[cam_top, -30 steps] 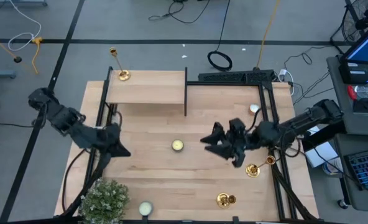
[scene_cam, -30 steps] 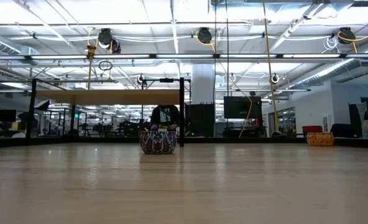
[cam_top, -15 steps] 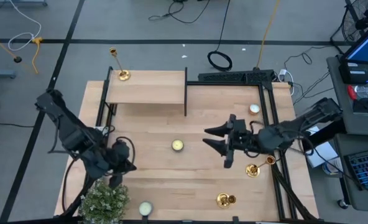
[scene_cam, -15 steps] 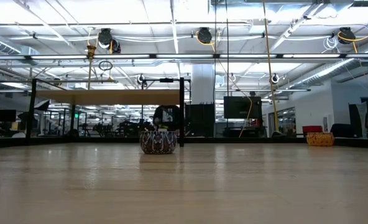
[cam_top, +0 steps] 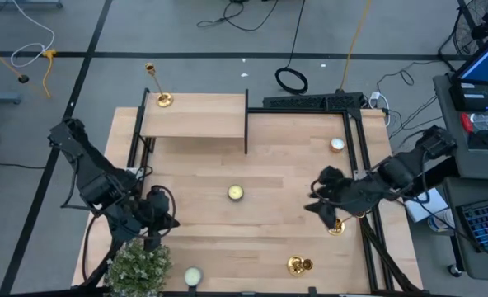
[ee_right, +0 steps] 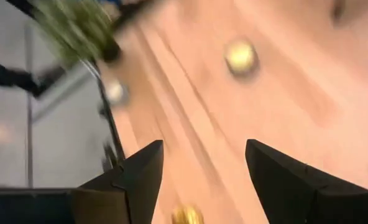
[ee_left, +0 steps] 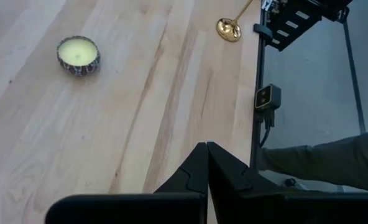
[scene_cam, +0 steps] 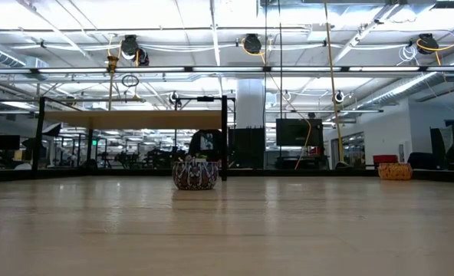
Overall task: Pick & Place candle stick holders
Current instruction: Put the orange scented candle on the shelf
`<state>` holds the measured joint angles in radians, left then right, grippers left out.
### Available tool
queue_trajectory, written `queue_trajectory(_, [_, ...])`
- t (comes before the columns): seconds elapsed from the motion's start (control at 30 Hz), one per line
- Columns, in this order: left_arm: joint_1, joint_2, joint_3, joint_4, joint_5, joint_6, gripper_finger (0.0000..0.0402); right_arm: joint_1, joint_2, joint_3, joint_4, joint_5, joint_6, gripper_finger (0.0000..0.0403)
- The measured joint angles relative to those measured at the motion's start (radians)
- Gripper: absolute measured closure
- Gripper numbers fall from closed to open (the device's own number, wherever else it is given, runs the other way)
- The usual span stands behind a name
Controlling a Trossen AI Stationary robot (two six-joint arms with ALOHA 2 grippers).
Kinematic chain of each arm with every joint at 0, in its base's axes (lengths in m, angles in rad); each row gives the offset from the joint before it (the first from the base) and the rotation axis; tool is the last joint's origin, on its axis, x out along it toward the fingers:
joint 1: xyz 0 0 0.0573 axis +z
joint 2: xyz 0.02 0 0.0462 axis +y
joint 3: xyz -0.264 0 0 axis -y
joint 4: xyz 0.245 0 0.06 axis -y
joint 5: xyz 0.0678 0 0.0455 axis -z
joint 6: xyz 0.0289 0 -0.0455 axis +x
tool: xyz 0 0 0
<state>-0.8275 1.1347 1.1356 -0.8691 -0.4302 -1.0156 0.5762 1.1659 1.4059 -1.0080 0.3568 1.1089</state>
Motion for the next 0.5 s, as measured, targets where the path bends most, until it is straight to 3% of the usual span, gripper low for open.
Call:
queue_trajectory(0.3, [0.0,0.0,0.0,-0.003,-0.028,0.004,0.0392,0.084,-0.087,-0.001,-0.39,-0.259,0.358,0.02])
queue_trajectory(0.37, [0.0,-0.001,-0.006,0.0,-0.05,0.005,0.0394,0.095,-0.109,-0.001,-0.435,-0.198,0.398,0.0207])
queue_trajectory(0.5, [0.001,-0.001,-0.048,0.003,-0.095,-0.027,0.0398,0.088,-0.127,-0.001,-0.543,0.025,0.446,0.0222])
